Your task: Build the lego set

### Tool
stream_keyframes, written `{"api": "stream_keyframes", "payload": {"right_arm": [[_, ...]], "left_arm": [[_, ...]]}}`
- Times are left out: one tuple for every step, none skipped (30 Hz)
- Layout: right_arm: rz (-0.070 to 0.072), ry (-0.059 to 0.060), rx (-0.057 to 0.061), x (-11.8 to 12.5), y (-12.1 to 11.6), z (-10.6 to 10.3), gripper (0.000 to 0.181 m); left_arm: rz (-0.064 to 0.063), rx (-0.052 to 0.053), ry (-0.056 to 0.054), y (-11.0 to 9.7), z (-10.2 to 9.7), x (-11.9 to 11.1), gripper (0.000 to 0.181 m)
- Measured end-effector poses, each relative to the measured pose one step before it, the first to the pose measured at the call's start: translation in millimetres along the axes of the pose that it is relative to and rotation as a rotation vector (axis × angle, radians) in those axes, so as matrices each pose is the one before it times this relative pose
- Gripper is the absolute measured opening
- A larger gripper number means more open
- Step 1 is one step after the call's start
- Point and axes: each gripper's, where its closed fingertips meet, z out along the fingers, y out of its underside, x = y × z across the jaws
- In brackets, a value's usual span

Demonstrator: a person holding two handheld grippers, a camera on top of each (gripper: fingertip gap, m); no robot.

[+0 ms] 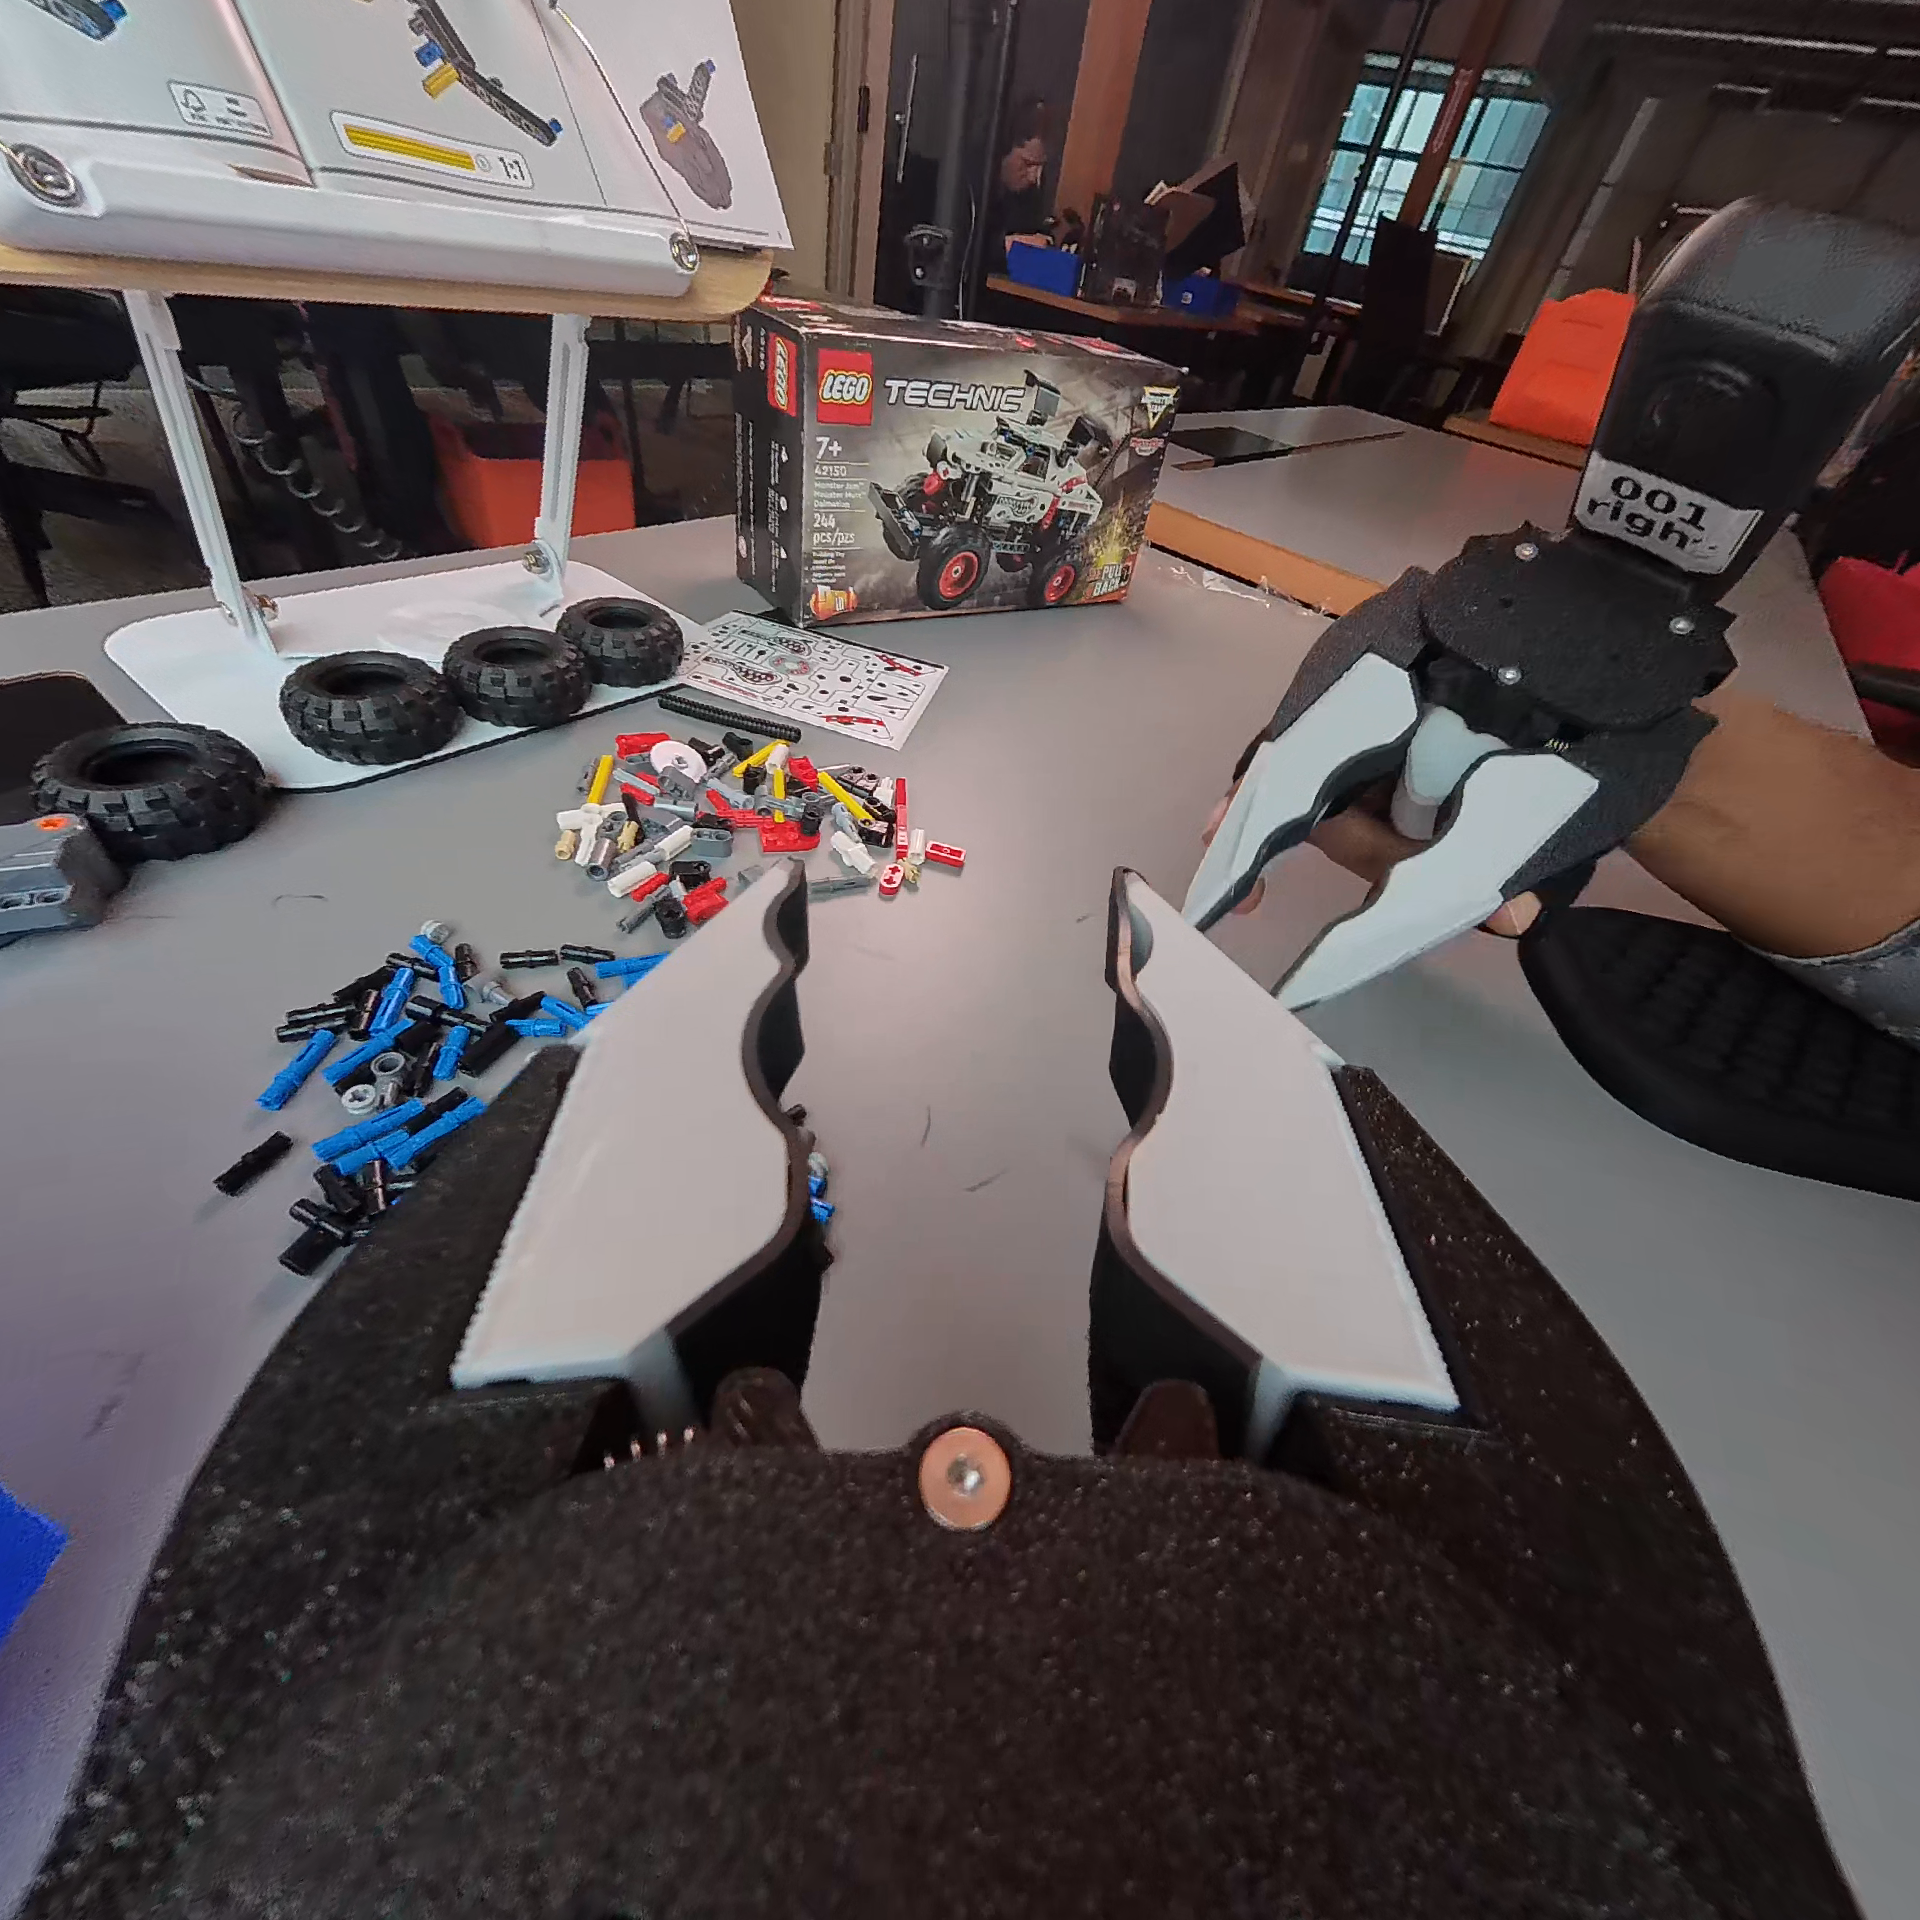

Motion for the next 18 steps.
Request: {"api": "stream_keyframes", "payload": {"right_arm": [[0.0154,0.0353,0.0703,7.65,-10.79,-5.41,0.025],[0.0179,0.0382,0.0753,8.46,-10.87,-5.21,0.027],[0.0227,0.0466,0.0711,10.03,-10.03,-4.61,0.027],[0.0215,0.0558,0.0636,11.64,-8.52,-3.82,0.027],[0.0135,0.0531,0.0573,10.9,-7.15,-3.07,0.027],[0.008,0.0495,0.0478,10.1,-5.43,-2.19,0.027],[0.0054,0.0451,0.0358,8.96,-3.79,-1.28,0.027],[0.0029,0.0377,0.0262,7.29,-2.48,-0.53,0.027],[0.0007,0.0371,0.0257,6.45,-2.22,-0.09,0.027],[0.0028,0.0377,0.0261,6.05,-1.8,0.26,0.026],[0.0046,0.034,0.0188,5.03,-0.31,0.56,0.025],[0.0009,0.0382,0.014,5.01,0.56,0.39,0.025],[-0.0032,0.0319,0.007,3.91,1.67,0.17,0.025],[-0.0055,0.0284,0.0018,3.18,2.24,-0.26,0.025],[-0.0092,0.0217,0.0027,2.23,1.48,-0.77,0.025],[-0.0129,0.0129,-0.001,1.43,1.29,-0.71,0.024],[-0.0163,0.0181,-0.0047,2.28,1.15,-0.56,0.023],[-0.0185,0.019,-0.004,2.57,0.72,-0.22,0.022]], "left_arm": [[0.0012,0.0044,-0.0086,-0.56,-0.4,-1.68,0.056],[0.002,0.004,-0.0101,-0.4,-0.3,-1.8,0.055],[0.0048,0.0048,-0.0122,-0.49,-0.29,-2.16,0.055],[0.0079,0.0079,-0.0171,-1.29,-0.42,-3.09,0.054],[0.0101,0.0111,-0.0241,-2.02,-0.58,-4.36,0.053],[0.011,0.0146,-0.0295,-3.25,-0.51,-5.44,0.05],[0.0113,0.0194,-0.0308,-4.73,-0.15,-6.32,0.049],[0.0127,0.0235,-0.0293,-6.22,0.57,-6.62,0.046],[0.0176,0.024,-0.0284,-7.41,1.62,-7.0,0.043],[0.0227,0.0206,-0.0283,-7.5,2.73,-7.18,0.039],[0.0221,0.0174,-0.0263,-7.14,3.79,-6.99,0.036],[0.0156,0.0158,-0.022,-6.22,4.4,-6.25,0.033],[0.0093,0.0149,-0.0157,-5.3,4.65,-5.06,0.028],[0.0076,0.0143,-0.0146,-4.54,5.21,-4.79,0.024],[0.0095,0.0112,-0.018,-4.13,6.11,-5.31,0.02],[0.012,0.0076,-0.0186,-4.24,6.97,-5.47,0.017],[0.0131,0.0083,-0.0201,-5.45,7.77,-5.95,0.014],[0.0149,0.0136,-0.0197,-7.47,8.7,-6.3,0.01]]}}
